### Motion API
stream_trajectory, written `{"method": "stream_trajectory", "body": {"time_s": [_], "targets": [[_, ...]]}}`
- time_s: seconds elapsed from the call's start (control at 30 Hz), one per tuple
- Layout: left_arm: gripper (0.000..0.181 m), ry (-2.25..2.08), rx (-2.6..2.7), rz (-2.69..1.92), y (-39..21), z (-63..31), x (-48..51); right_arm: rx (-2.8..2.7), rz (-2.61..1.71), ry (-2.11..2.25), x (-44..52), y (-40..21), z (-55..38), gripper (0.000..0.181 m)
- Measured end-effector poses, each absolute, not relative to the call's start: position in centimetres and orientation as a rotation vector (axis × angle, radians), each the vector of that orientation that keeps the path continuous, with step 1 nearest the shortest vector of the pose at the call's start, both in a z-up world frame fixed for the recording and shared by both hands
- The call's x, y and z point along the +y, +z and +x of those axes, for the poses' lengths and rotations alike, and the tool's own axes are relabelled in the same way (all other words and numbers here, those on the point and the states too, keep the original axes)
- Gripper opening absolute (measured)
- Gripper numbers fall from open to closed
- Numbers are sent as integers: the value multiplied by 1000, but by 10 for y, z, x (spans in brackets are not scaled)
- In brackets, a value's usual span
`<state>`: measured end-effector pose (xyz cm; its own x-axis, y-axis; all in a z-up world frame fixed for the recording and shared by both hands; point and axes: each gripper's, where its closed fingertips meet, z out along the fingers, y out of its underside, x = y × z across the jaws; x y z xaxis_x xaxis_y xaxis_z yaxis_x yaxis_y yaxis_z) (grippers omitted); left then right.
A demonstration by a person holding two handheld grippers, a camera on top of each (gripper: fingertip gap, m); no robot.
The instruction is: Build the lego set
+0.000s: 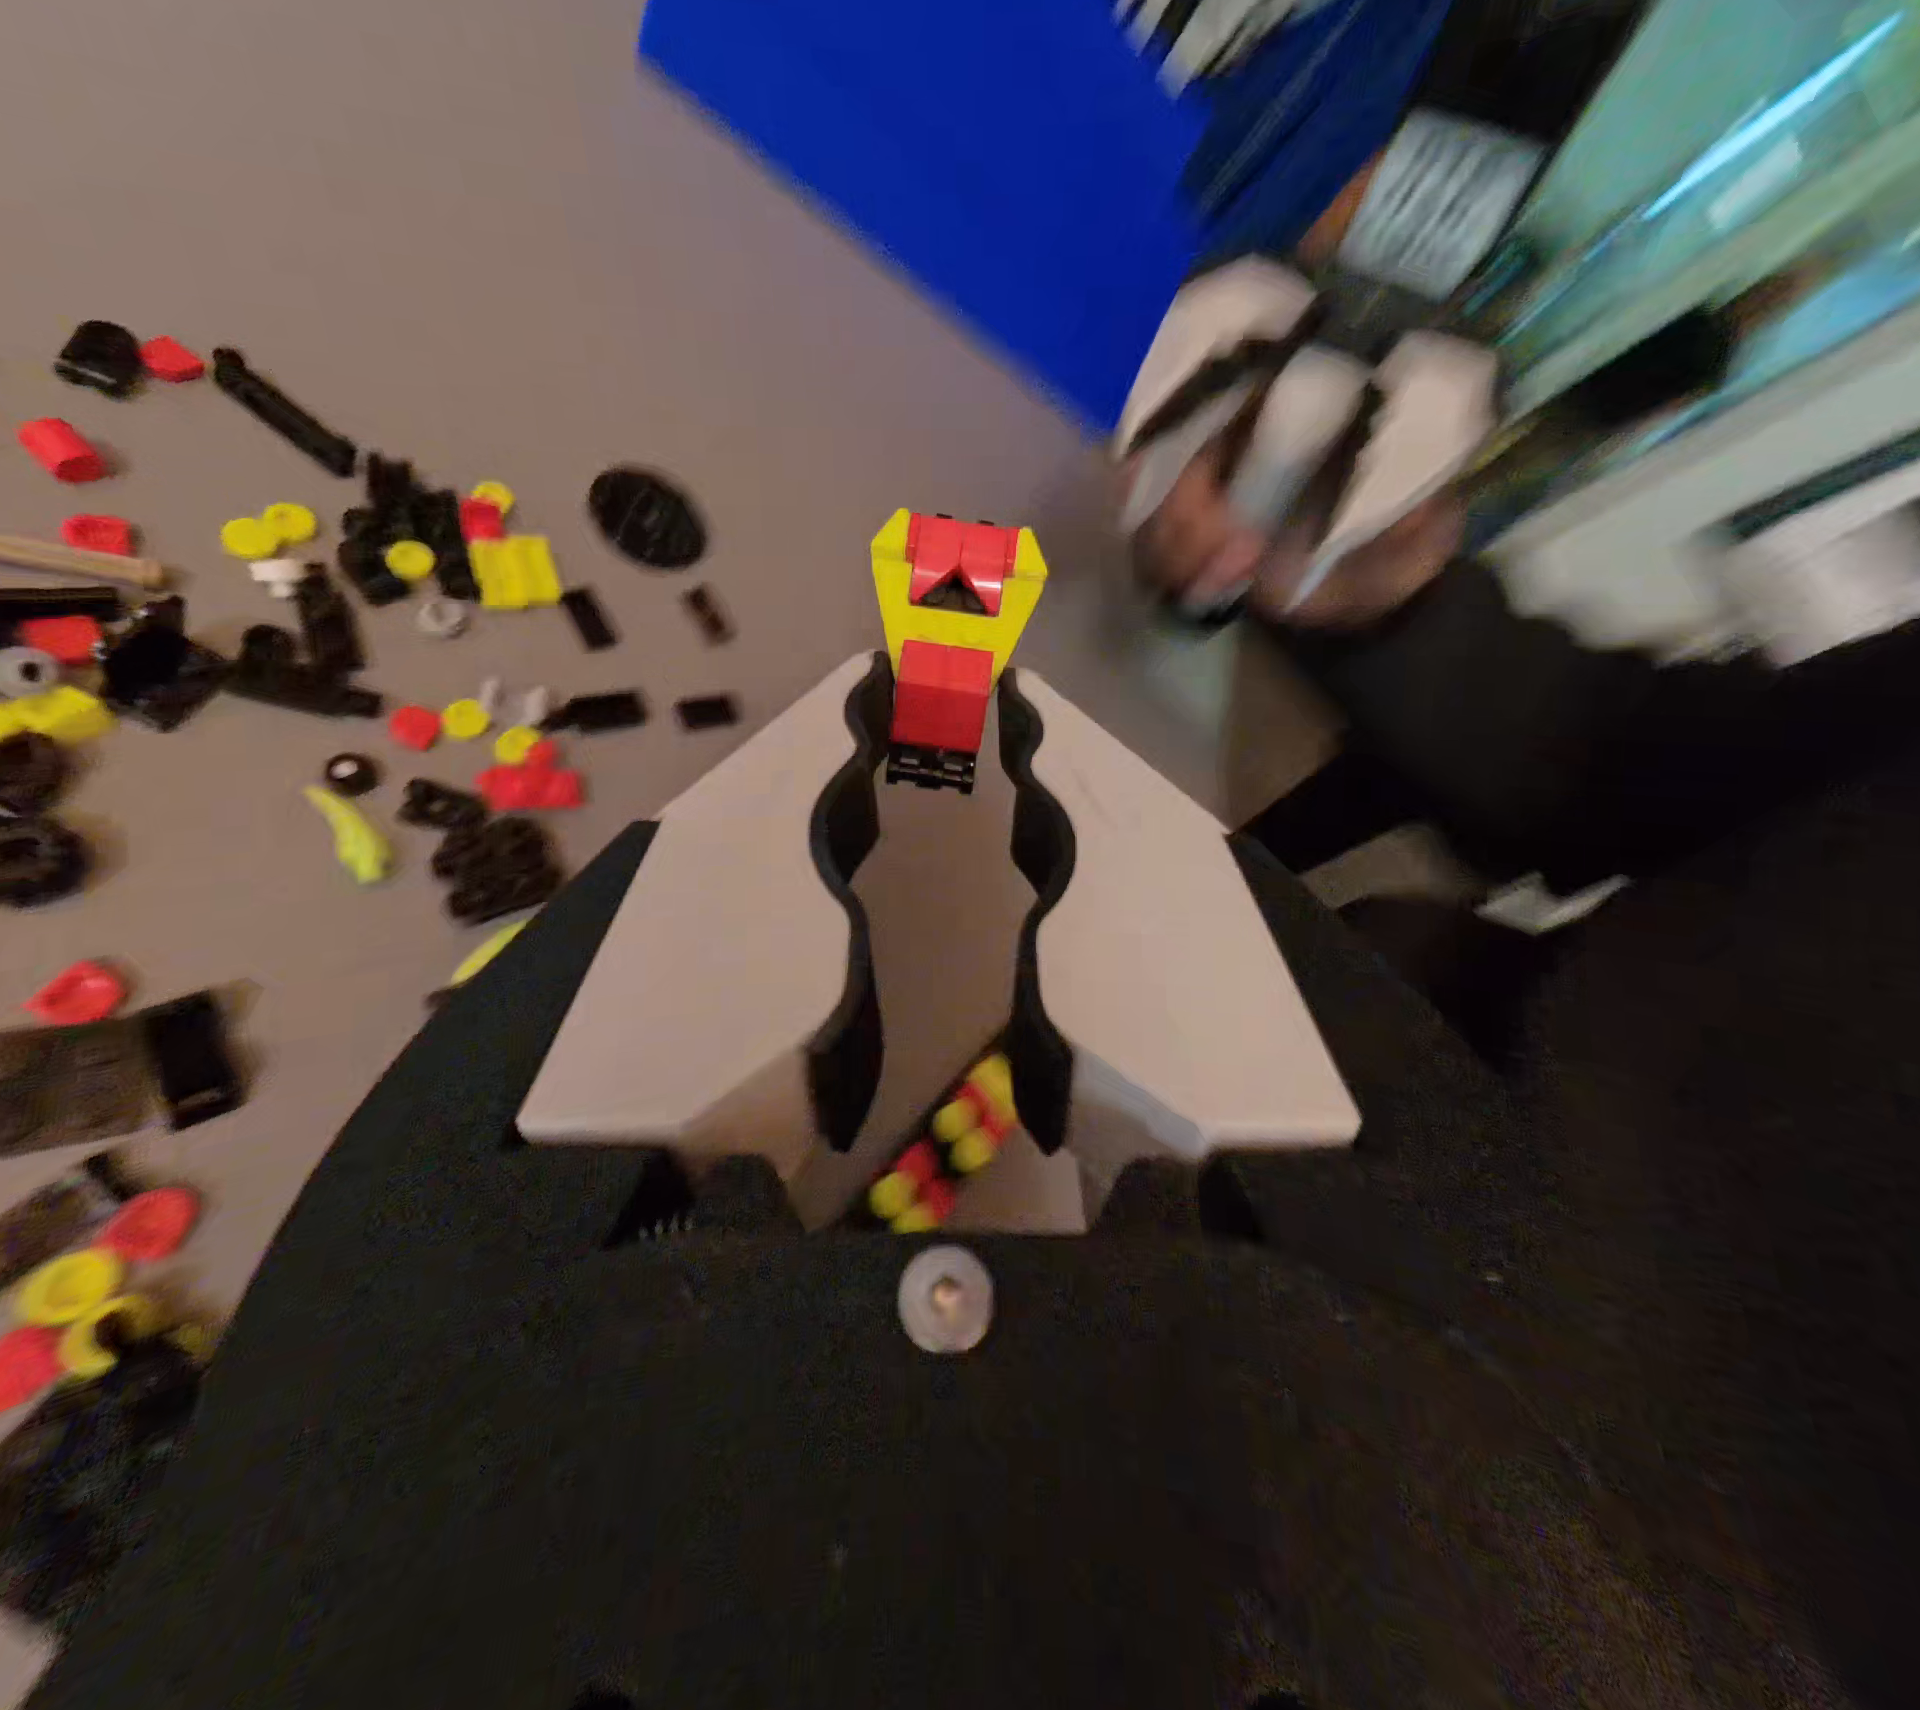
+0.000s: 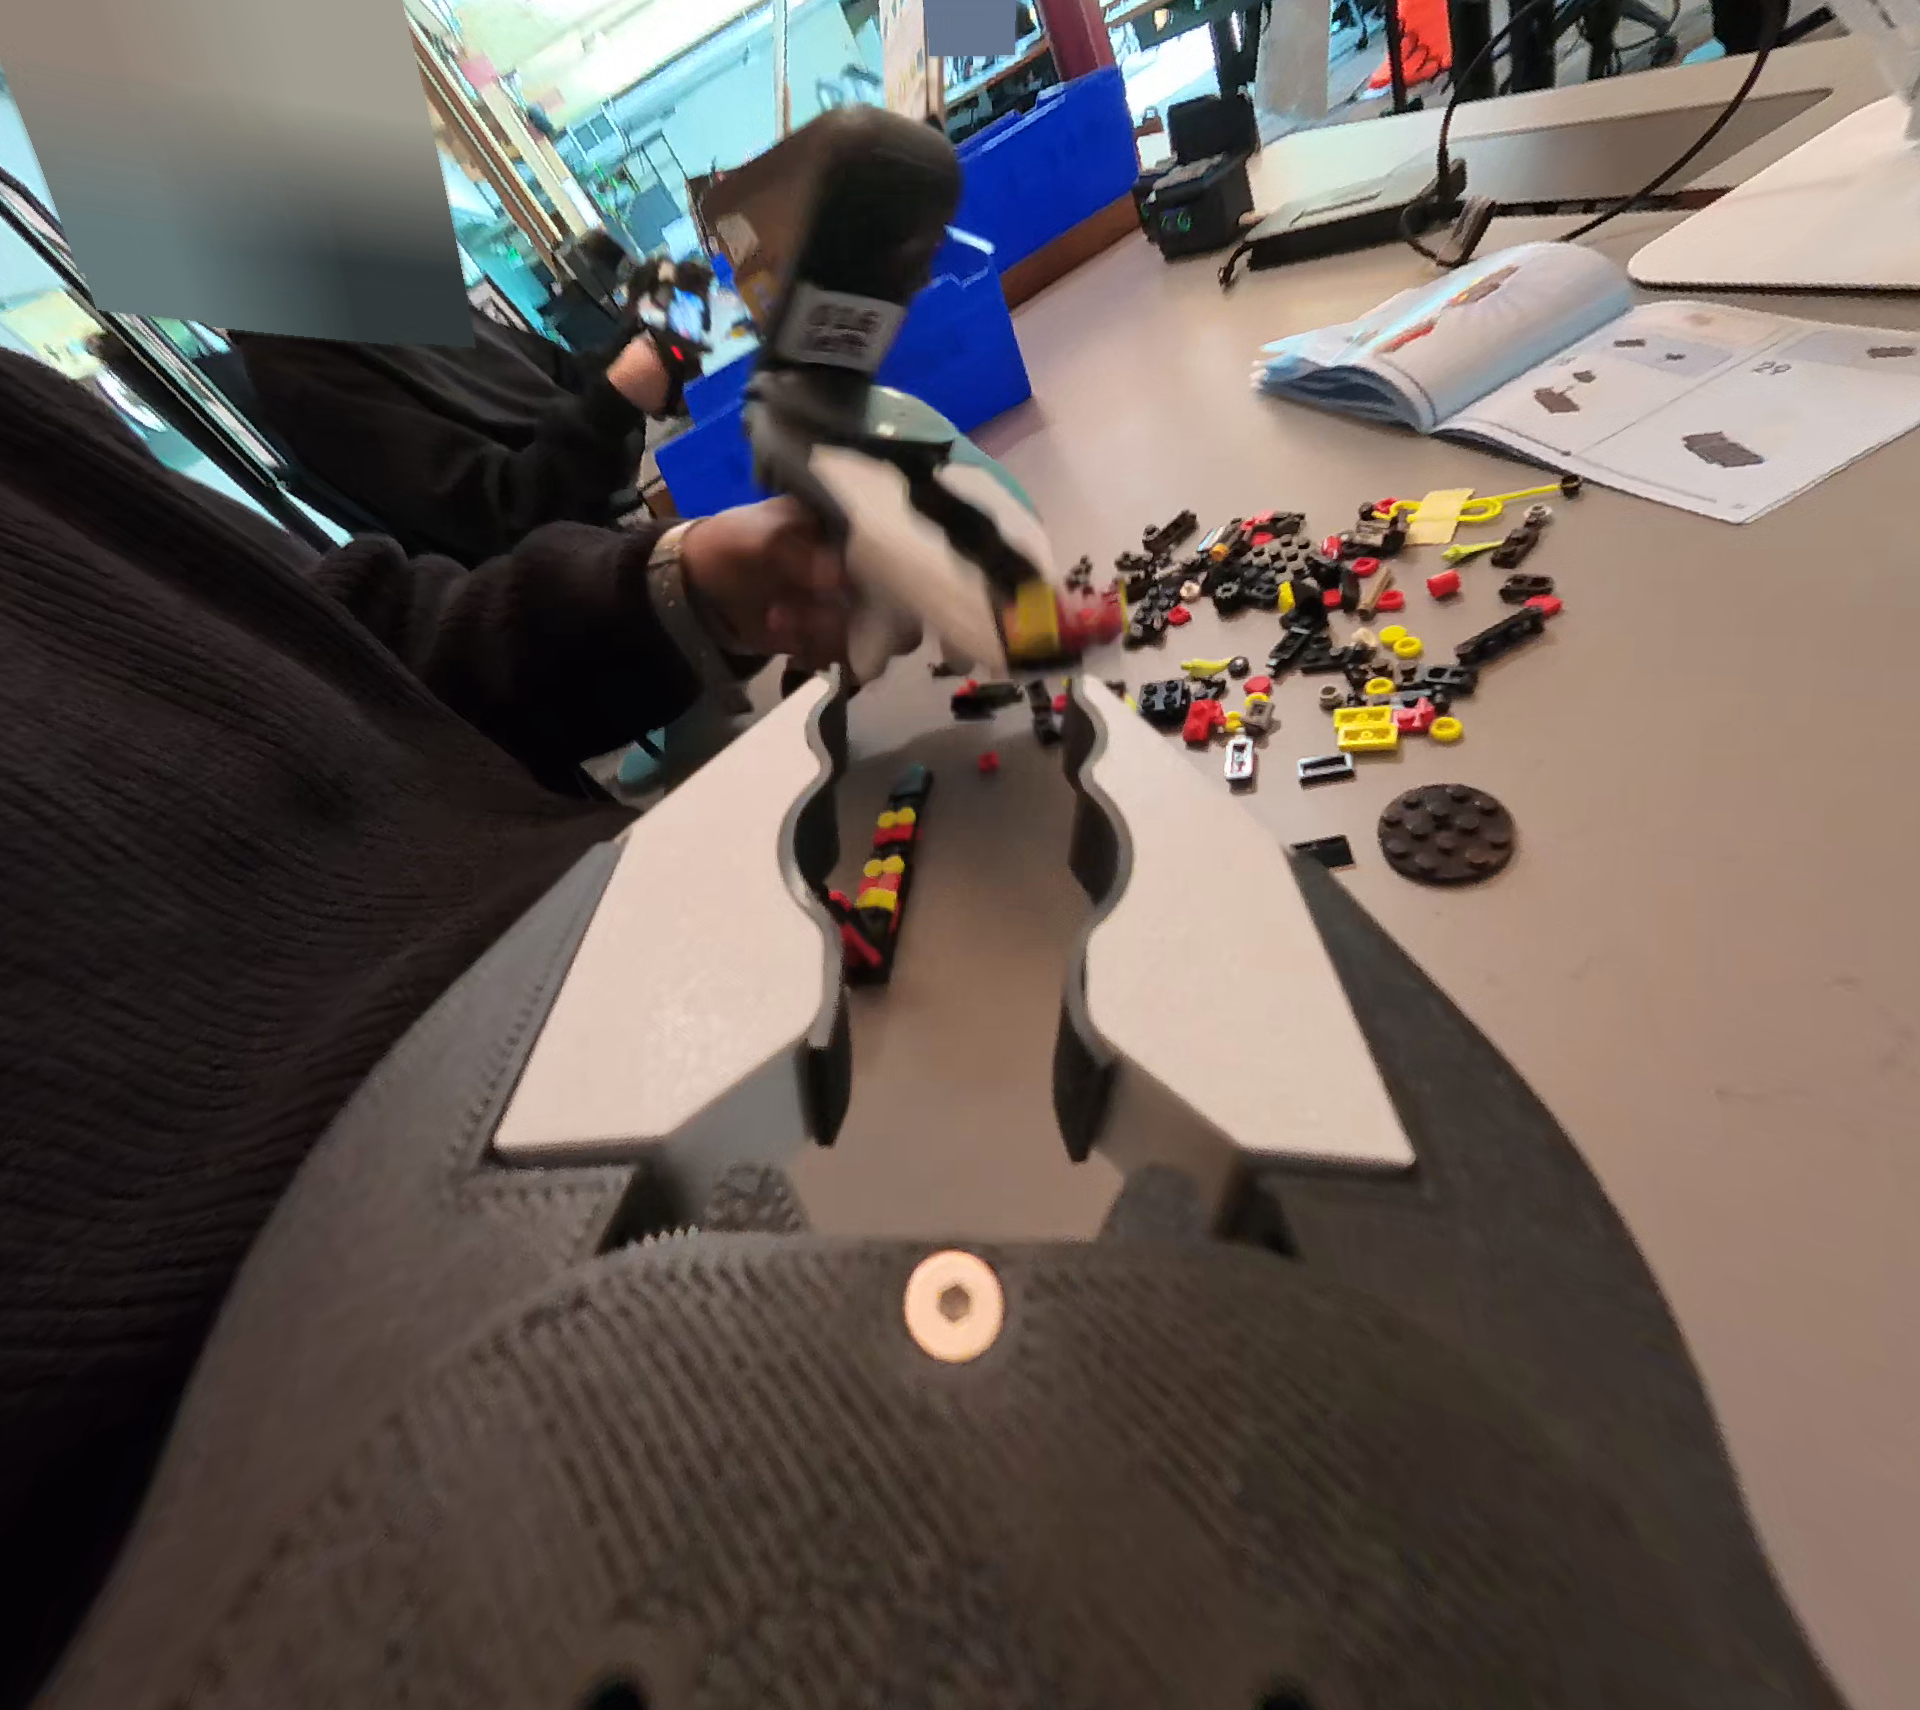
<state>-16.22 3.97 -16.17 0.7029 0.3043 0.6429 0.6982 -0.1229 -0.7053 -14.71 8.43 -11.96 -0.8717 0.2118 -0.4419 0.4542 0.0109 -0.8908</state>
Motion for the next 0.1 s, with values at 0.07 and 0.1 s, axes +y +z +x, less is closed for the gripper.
{"method": "stream_trajectory", "body": {"time_s": [0.07, 0.1], "targets": [[17, -661, -840, -1353, -121, -174, 24, 2049, 715, -1977, 85, -117, -148, 40], [17, -776, -816, -1178, -101, -178, 13, 2027, 721, -1978, 86, -116, -148, 40]]}}
